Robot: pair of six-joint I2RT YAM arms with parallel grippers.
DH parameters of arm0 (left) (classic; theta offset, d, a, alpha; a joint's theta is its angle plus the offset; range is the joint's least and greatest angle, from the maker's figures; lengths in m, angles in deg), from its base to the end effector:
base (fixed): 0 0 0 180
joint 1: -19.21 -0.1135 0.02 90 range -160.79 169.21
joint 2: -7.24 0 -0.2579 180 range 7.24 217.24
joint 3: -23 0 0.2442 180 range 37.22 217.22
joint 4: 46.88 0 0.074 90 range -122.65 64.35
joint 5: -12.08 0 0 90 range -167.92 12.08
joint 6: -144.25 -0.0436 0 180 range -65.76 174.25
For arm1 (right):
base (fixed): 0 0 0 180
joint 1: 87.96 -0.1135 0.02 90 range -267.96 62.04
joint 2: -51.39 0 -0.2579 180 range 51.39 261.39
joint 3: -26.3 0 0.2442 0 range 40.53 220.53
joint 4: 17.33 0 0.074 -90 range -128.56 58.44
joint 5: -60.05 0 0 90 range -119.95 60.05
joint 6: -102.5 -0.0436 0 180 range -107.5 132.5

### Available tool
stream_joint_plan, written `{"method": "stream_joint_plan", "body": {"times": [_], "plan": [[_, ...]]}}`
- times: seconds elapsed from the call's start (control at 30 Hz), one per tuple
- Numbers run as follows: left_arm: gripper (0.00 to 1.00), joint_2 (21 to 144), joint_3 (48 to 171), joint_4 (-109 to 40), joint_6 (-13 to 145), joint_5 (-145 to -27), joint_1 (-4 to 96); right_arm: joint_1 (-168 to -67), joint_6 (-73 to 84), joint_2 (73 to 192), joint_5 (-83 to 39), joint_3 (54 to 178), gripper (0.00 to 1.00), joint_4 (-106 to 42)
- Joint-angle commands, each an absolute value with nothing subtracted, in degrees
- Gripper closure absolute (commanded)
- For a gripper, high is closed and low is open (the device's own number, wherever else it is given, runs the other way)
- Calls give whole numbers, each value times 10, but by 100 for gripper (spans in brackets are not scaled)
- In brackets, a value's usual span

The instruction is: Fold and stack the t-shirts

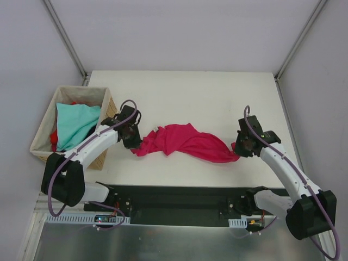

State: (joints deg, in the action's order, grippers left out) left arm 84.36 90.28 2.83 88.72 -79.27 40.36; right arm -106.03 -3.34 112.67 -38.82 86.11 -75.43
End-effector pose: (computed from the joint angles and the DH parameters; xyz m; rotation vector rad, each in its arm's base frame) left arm 0.2446 -0.0957 0.2218 -0.2999 2.6417 -0.3653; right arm 0.1917 0.0555 0.2325 0.0042 2.5905 0.0133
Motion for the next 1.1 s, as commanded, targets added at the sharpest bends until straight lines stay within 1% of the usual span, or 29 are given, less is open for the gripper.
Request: {"method": "stream_joint_plan", "body": {"times": [0.0, 0.03, 0.07, 0.1, 0.13, 0.17, 0.2, 0.23, 0.27, 0.3, 0.33, 0.37, 0.43, 0.47, 0.5, 0.53, 0.57, 0.63, 0.7, 0.83, 0.93, 0.97, 1.07], "plan": [[100, 800, 860, 17, 935, -787, 422, -1060, -34, 1123, -327, 931, 66, -801], [99, 791, 837, 17, 944, -787, 422, -1065, -30, 1133, -322, 957, 48, -820], [95, 771, 826, 18, 951, -789, 422, -1070, -23, 1134, -323, 976, 21, -853], [91, 762, 806, 19, 963, -792, 422, -1076, -15, 1137, -333, 1000, 13, -868], [82, 739, 797, 22, 970, -794, 423, -1101, 8, 1141, -349, 1065, 4, -884], [75, 729, 790, 24, 976, -793, 423, -1123, 20, 1157, -370, 1099, 4, -907], [62, 719, 779, 25, 984, -792, 423, -1144, 29, 1174, -413, 1134, 4, -919], [52, 711, 777, 32, 988, -783, 423, -1188, 43, 1191, -429, 1174, 4, -925], [41, 696, 774, 38, 994, -769, 423, -1207, 48, 1232, -433, 1224, 4, -916], [31, 689, 771, 43, 1005, -757, 422, -1226, 52, 1253, -425, 1240, 4, -901], [28, 682, 770, 48, 1009, -742, 423, -1255, 54, 1273, -412, 1248, 4, -882], [27, 669, 770, 51, 1013, -736, 422, -1268, 54, 1299, -399, 1259, 4, -838], [25, 658, 768, 55, 1021, -730, 422, -1312, 57, 1381, -387, 1273, 2, -800], [25, 655, 768, 57, 1022, -727, 422, -1326, 67, 1411, -394, 1306, 2, -781], [25, 653, 765, 58, 1027, -726, 422, -1339, 71, 1478, -409, 1325, 1, -778], [25, 647, 763, 58, 1028, -725, 422, -1360, 75, 1510, -409, 1352, 0, -779], [25, 643, 762, 61, 1030, -721, 422, -1367, 76, 1538, -408, 1374, 6, -783], [25, 623, 752, 72, 1039, -715, 422, -1382, 72, 1605, -396, 1416, 8, -775], [24, 607, 741, 82, 1043, -706, 421, -1389, 61, 1633, -379, 1435, 13, -755], [22, 575, 732, 95, 1039, -695, 419, -1406, 52, 1692, -388, 1462, 18, -736], [22, 572, 731, 99, 1037, -696, 418, -1414, 43, 1714, -404, 1475, 23, -732], [22, 573, 731, 99, 1036, -696, 418, -1414, 41, 1722, -413, 1477, 26, -727], [22, 573, 731, 101, 1032, -695, 417, -1417, 43, 1731, -428, 1478, 29, -722]]}}
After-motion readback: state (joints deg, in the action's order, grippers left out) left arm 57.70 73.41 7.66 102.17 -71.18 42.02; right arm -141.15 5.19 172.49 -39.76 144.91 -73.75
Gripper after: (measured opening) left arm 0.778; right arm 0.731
